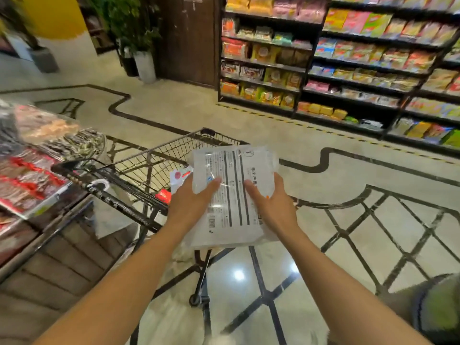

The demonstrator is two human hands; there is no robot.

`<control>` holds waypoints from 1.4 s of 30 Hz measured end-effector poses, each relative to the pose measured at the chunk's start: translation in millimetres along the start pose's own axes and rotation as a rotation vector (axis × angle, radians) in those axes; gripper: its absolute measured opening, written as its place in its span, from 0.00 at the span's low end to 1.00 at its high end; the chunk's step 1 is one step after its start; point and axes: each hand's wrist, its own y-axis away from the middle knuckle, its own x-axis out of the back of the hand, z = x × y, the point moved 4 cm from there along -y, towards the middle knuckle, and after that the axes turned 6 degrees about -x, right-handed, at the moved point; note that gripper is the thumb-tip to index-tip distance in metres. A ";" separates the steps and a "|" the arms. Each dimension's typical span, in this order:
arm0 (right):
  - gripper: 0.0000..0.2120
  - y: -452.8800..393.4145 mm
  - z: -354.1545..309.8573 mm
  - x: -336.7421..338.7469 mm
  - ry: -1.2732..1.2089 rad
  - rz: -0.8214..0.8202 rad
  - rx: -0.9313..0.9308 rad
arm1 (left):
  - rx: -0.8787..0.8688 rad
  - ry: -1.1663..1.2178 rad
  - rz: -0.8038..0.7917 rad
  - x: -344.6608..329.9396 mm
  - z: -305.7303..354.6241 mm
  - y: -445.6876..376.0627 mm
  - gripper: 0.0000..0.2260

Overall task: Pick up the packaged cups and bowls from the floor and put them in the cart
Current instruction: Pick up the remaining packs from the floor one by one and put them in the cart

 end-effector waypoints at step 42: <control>0.59 -371.9 -43.4 -379.0 0.681 -1.055 0.152 | 1.020 0.103 0.770 -9.5 -244.3 -253.4 0.34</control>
